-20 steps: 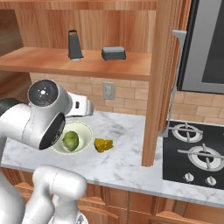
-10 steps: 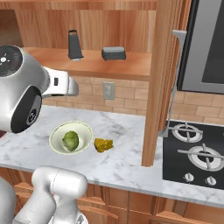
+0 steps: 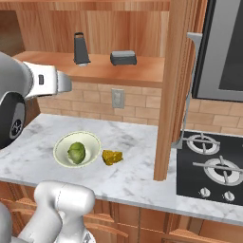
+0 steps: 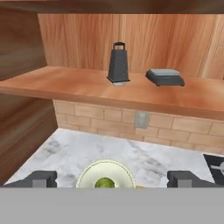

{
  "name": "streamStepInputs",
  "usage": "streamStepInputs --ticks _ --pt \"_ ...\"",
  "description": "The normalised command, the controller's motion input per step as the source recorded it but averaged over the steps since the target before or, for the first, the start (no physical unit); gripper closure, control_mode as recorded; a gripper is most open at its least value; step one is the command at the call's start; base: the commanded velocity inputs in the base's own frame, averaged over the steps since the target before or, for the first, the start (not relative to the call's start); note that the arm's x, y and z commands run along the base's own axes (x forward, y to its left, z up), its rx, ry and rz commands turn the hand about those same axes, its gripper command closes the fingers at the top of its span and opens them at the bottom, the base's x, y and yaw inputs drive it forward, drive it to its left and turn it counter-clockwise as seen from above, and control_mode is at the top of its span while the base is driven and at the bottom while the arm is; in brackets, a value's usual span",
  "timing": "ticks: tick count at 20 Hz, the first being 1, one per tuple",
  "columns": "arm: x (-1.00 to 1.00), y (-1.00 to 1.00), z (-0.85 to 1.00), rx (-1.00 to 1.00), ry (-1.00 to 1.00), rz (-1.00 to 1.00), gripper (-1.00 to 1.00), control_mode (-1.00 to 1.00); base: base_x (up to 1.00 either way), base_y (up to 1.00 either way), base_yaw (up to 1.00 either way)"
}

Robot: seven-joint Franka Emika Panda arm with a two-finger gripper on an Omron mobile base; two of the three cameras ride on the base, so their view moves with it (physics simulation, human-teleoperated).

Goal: Pick the cheese from the fridge and the cheese grater from the cabinet and place them next to the salad bowl.

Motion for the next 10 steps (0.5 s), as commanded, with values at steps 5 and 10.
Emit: streamStepInputs --ticks 5,10 --pt "0.0 0.26 0.0 0.0 -0.38 0.0 -1.0 -1.0 0.0 0.0 0.0" --pt "0.0 0.09 0.18 0.02 -0.13 0.0 -1.0 -1.0 0.0 0.0 0.0"
